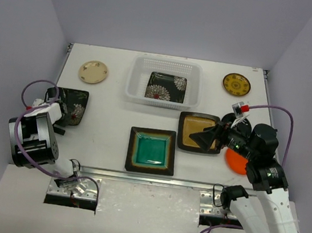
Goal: Place the plates into the plastic bin on the countertop
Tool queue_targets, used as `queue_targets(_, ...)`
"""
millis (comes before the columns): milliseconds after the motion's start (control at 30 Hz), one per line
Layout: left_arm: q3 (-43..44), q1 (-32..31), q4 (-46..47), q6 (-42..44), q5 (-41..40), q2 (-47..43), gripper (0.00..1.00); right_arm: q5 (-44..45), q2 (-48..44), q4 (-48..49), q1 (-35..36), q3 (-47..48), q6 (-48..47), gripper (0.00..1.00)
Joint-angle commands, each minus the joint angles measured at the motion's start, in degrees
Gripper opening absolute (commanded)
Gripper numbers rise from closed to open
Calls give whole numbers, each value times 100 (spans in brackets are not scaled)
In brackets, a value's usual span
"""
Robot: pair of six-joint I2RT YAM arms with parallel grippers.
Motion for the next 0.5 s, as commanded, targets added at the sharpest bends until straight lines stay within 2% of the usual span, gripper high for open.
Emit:
queue_targets(0, -191, 66, 340, -220, 65, 214, 81, 509, -125, -205, -20, 268, -277, 99)
queue_targets(67, -241, 66, 295, -294, 105, 325, 64, 697, -223, -258, -26, 274, -322, 99)
queue_targets(167, -349, 58, 277, -383, 123, 388, 56, 882, -354, -328, -26, 294, -364, 99)
queue_targets(200, -397, 59, 285, -415, 138, 374, 48, 912, -373, -366, -21, 322, -391, 99)
queue_targets(267, -522, 66, 344, -439, 170, 324, 38, 977, -381, -451, -28, 414, -483, 99)
queue_targets(333, -610, 58, 353, -466, 196, 229, 23, 1055, -381, -529, -20, 484, -528, 99)
queue_targets(367, -697, 65, 361, -536, 283, 157, 7, 1134, -334, -632, -20, 555, -551, 99)
queue_targets(400, -783, 60, 314, -586, 321, 100, 1, 1158, -301, -678, -27, 598, -554, 99)
queue_targets(467, -850, 58, 252, -711, 396, -31, 0, 1155, -267, -695, -28, 621, -548, 99)
